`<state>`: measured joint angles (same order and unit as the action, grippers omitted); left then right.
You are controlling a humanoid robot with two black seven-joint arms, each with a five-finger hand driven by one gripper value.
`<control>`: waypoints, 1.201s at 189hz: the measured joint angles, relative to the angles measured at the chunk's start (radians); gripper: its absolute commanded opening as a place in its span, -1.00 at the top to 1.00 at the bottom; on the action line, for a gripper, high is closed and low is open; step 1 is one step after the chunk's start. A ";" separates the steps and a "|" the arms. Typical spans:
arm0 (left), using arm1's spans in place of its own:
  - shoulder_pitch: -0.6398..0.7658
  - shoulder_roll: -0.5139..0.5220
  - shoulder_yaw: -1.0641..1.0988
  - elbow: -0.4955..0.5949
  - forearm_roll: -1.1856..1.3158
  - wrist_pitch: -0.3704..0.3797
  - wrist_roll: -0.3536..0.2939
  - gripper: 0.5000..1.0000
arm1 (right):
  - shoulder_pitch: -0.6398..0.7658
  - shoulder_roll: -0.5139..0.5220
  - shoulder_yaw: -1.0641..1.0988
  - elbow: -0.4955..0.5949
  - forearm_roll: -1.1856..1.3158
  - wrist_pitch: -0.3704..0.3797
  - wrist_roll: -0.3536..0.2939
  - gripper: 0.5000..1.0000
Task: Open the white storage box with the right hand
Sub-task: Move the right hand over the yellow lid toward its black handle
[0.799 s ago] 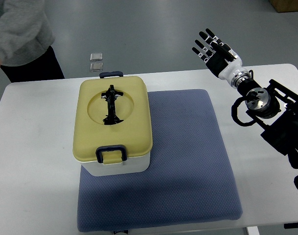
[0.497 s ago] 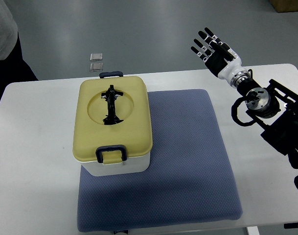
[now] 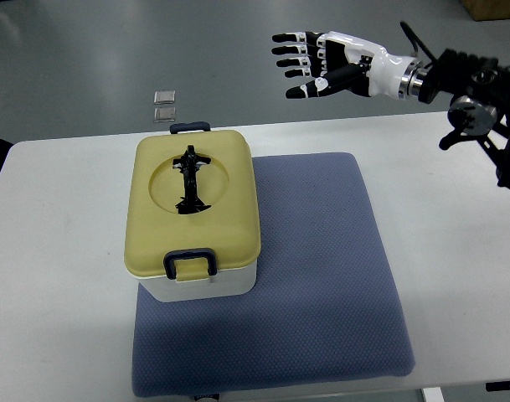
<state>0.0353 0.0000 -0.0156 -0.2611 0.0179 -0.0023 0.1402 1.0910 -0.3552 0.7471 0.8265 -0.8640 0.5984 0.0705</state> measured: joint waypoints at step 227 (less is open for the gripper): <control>0.000 0.000 -0.001 0.005 -0.001 -0.001 0.001 -1.00 | 0.145 0.145 -0.189 0.288 -0.723 -0.056 0.080 -0.72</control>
<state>0.0358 0.0000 -0.0170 -0.2564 0.0167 -0.0031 0.1407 1.2358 -0.2103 0.5583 1.1149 -1.5868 0.5429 0.1502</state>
